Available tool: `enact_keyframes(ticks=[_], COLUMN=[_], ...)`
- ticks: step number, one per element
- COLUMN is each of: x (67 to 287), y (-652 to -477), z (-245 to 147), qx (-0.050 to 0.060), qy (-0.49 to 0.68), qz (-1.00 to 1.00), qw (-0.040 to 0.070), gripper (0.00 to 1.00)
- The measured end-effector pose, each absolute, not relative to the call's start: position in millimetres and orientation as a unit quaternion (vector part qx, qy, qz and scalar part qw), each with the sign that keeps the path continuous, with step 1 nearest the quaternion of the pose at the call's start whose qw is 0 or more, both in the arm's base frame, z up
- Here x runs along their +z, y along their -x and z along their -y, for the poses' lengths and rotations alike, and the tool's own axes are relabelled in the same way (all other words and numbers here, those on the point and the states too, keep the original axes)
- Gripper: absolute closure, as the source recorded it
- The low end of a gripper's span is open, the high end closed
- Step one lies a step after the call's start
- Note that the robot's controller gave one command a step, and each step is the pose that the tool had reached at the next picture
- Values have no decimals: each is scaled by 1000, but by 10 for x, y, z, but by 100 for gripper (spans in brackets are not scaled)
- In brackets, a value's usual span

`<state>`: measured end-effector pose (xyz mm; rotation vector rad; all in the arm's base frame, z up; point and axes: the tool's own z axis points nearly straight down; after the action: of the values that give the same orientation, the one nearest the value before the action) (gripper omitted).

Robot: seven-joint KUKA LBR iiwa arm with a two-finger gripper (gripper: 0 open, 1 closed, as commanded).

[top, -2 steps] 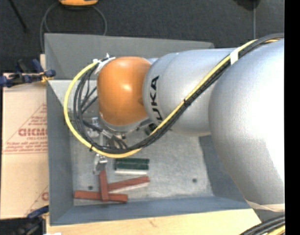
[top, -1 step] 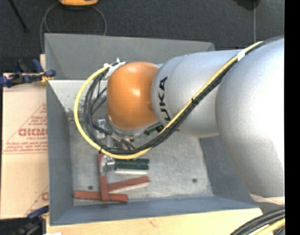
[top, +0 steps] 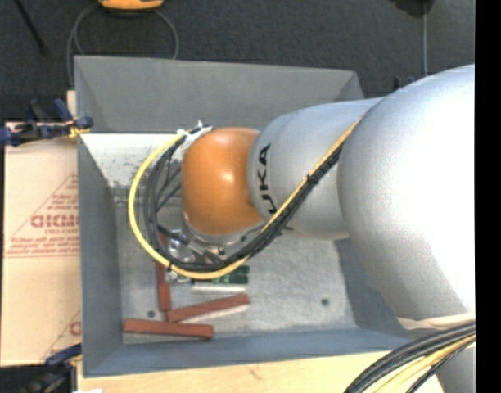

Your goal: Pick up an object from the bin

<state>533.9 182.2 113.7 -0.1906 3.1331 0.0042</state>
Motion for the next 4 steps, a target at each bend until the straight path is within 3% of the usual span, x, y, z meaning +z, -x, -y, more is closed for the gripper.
enact_keyframes(ticks=[1, 2, 3, 4], x=[1136, 1136, 815, 774], y=[-5339, -5339, -5523, -5467], z=[-1821, -1821, -1787, -1788], qx=[1, 1, 0, 1], qy=[59, 59, 230, 229], qz=[-998, -998, -973, -973], qw=[1, 1, 15, 5], gripper=[0, 0, 100, 0])
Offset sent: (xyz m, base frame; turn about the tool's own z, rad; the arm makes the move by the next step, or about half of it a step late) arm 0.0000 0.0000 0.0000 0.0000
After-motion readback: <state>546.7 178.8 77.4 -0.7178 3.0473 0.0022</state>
